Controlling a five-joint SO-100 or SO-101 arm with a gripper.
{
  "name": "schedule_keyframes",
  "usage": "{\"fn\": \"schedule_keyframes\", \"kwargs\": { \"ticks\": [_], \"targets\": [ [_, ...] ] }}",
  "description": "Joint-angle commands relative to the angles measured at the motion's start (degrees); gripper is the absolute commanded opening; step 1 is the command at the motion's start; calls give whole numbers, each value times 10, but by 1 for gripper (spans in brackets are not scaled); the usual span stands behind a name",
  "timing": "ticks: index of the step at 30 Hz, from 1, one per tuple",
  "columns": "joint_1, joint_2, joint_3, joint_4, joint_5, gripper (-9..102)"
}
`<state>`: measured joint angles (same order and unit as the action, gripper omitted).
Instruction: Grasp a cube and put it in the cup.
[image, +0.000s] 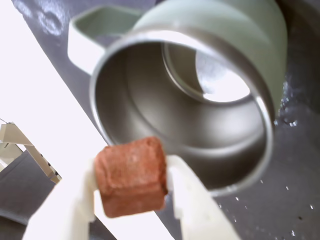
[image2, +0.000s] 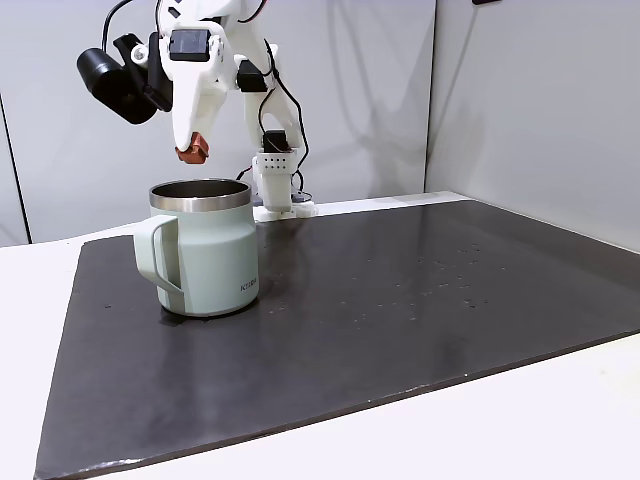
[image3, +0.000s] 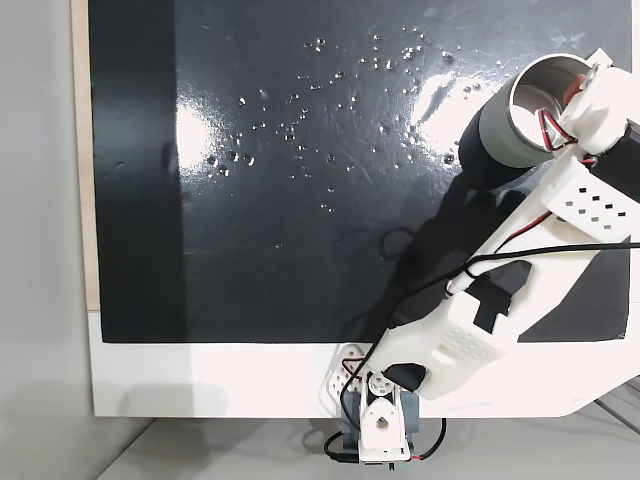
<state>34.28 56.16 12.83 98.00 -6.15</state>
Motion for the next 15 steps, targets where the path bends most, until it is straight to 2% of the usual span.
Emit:
{"fn": "schedule_keyframes", "kwargs": {
  "ticks": [1, 3, 15],
  "targets": [
    [6, -34, -113, 25, -11, 5],
    [6, -72, -178, 49, -13, 5],
    [6, -74, -180, 51, -20, 7]
  ]
}}
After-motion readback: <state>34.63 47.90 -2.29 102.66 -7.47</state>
